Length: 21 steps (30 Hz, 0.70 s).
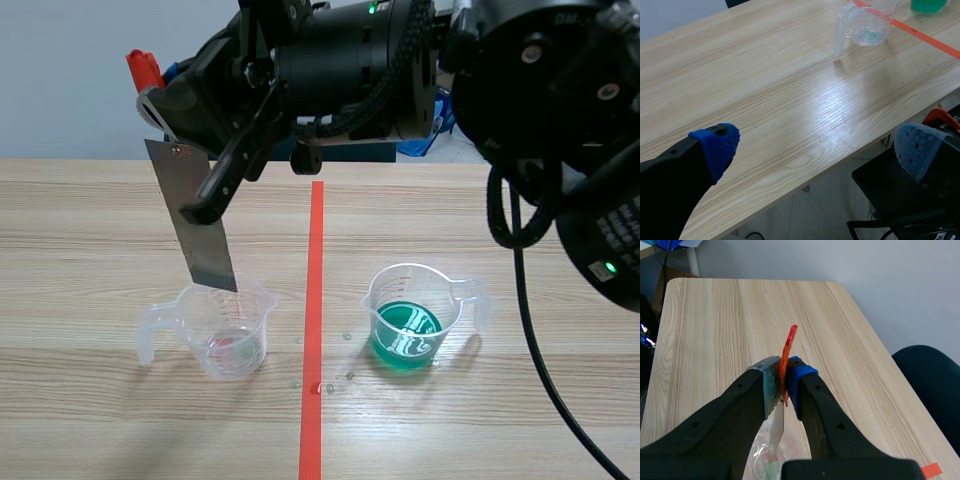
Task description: Do the redox reaction experiment
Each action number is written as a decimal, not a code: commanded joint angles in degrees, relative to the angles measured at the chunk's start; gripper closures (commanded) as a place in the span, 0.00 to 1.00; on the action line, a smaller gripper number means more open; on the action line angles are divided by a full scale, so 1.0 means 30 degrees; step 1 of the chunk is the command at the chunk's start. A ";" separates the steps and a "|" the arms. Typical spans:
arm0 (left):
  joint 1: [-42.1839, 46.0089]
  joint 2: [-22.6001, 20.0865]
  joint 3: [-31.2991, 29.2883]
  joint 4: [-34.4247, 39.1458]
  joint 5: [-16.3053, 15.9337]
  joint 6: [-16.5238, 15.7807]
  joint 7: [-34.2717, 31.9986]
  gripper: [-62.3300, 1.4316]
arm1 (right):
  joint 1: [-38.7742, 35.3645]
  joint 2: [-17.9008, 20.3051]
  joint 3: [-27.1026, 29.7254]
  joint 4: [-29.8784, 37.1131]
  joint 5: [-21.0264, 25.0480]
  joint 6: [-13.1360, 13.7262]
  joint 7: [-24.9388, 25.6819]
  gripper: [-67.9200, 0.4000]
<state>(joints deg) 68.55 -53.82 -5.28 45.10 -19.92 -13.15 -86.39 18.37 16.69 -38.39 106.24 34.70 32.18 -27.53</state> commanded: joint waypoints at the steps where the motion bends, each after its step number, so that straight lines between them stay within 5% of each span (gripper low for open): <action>1: -0.0051 -0.0051 0.0007 0.0109 -0.0117 -0.0029 -0.0852 0.00 | 0.0328 -0.0066 0.0036 0.0066 0.0124 -0.0066 0.0226 0.98; 21: -0.0051 -0.0051 0.0007 0.0109 -0.0117 -0.0029 -0.0852 0.00 | 0.0328 -0.0066 -0.1093 0.0066 -0.0022 -0.0080 0.0219 0.98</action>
<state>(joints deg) 68.55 -53.82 -5.28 45.10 -19.92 -13.15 -86.39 18.37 16.69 -41.85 106.24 34.26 32.18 -27.53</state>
